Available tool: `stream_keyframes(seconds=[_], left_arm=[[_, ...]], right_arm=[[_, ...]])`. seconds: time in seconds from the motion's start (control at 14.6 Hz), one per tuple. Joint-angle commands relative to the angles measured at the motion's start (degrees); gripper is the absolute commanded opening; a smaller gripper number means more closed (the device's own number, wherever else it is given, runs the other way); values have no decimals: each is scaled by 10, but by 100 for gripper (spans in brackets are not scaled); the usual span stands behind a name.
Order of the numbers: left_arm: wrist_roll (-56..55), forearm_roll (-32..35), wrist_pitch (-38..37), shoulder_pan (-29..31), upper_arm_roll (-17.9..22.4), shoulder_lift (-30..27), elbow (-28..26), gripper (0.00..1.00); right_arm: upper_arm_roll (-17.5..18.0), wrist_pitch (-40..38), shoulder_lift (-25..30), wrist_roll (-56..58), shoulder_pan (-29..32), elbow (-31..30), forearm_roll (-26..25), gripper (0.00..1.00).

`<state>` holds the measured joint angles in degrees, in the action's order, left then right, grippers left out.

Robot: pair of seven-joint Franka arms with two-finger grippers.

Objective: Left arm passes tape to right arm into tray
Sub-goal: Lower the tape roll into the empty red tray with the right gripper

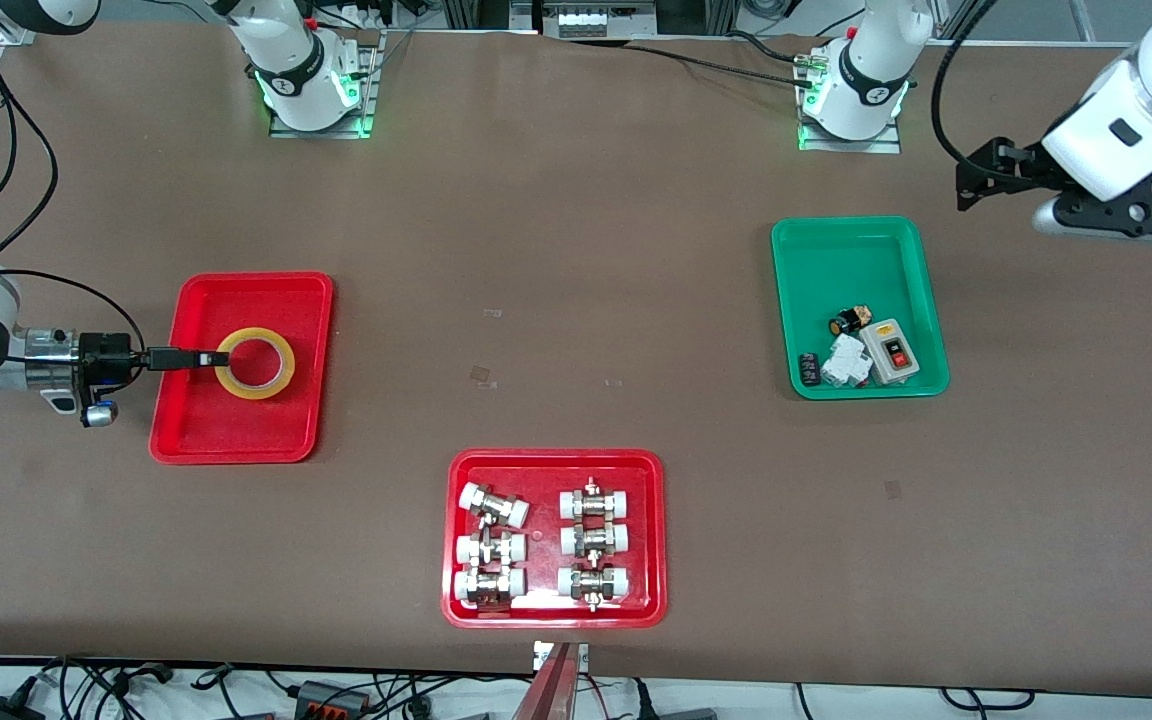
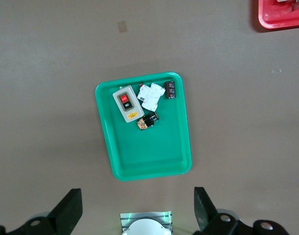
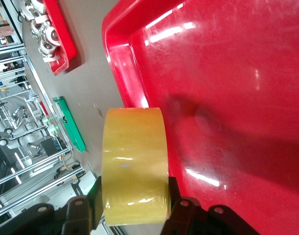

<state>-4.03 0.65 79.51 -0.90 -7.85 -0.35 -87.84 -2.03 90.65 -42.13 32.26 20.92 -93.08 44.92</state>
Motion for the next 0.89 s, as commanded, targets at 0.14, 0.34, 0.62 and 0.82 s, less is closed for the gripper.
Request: stream_keyframes(seconds=[0.14,0.34,0.62,0.82], left_arm=[[5,-24,23,-1,31,-17,-17,100],[-5,-36,26,5,35,-18,-19,100],[-38,-27,83,5,36,-20,-27,100],[-31,-26,85,7,35,-18,-24,100]], right_arm=[[12,-18,-13,30,23,9,-17,58],[11,-19,-12,24,25,9,-19,100],[11,-4,-8,21,8,9,-55,100],[12,3,-8,22,4,9,-56,100]])
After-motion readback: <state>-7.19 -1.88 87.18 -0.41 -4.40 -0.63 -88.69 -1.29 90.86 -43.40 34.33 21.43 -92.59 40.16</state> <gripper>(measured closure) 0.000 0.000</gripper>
